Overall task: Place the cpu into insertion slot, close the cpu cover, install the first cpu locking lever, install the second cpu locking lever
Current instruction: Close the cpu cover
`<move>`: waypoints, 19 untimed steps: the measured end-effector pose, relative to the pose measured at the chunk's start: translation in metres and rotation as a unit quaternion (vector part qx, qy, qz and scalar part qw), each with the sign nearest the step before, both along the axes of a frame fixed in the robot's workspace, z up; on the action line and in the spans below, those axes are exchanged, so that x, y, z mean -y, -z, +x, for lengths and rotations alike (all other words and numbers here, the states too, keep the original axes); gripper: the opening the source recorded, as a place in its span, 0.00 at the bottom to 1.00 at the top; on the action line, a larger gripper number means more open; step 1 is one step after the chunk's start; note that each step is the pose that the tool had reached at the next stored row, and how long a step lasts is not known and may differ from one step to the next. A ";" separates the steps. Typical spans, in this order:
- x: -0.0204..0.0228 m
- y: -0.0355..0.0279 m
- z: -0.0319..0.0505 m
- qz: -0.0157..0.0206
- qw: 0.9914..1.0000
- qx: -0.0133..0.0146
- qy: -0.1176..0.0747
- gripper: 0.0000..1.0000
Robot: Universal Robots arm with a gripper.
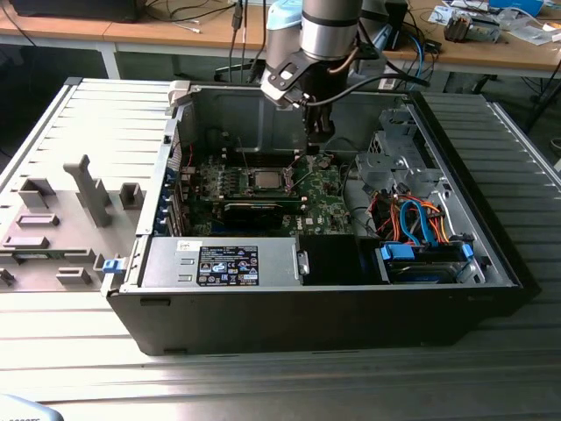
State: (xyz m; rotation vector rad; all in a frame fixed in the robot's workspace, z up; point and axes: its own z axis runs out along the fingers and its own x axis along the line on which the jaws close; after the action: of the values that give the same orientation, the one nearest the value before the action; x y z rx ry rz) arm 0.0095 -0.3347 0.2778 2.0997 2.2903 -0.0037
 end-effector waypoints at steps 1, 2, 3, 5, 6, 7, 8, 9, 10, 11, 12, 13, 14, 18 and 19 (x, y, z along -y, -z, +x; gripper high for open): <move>-0.0001 0.0001 0.0003 0.000 1.000 0.000 0.000 0.11; -0.0001 0.0002 0.0005 0.001 1.000 0.000 0.000 0.11; -0.0001 0.0004 0.0009 0.001 1.000 0.000 0.000 0.11; -0.0002 0.0009 0.0026 0.002 1.000 0.000 0.001 0.11; -0.0002 0.0013 0.0038 0.002 1.000 -0.001 0.002 0.11; -0.0002 0.0017 0.0051 0.002 1.000 -0.001 0.002 0.11; -0.0003 0.0021 0.0061 0.002 1.000 -0.001 0.002 0.11; -0.0003 0.0028 0.0081 0.002 1.000 -0.002 0.002 0.11; -0.0004 0.0034 0.0095 0.002 1.000 -0.002 0.002 0.11; -0.0004 0.0042 0.0111 0.002 1.000 -0.003 0.003 0.11; -0.0004 0.0048 0.0122 0.002 1.000 -0.003 0.003 0.11; -0.0006 0.0060 0.0141 0.002 1.000 -0.004 0.003 0.11; -0.0007 0.0072 0.0157 0.002 1.000 -0.005 0.003 0.11; -0.0011 0.0121 0.0217 0.002 1.000 -0.009 0.003 0.11; -0.0012 0.0132 0.0228 0.002 1.000 -0.010 0.003 0.11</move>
State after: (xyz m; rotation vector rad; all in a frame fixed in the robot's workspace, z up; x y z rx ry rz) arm 0.0323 -0.3335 0.2646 2.1171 2.2975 -0.0190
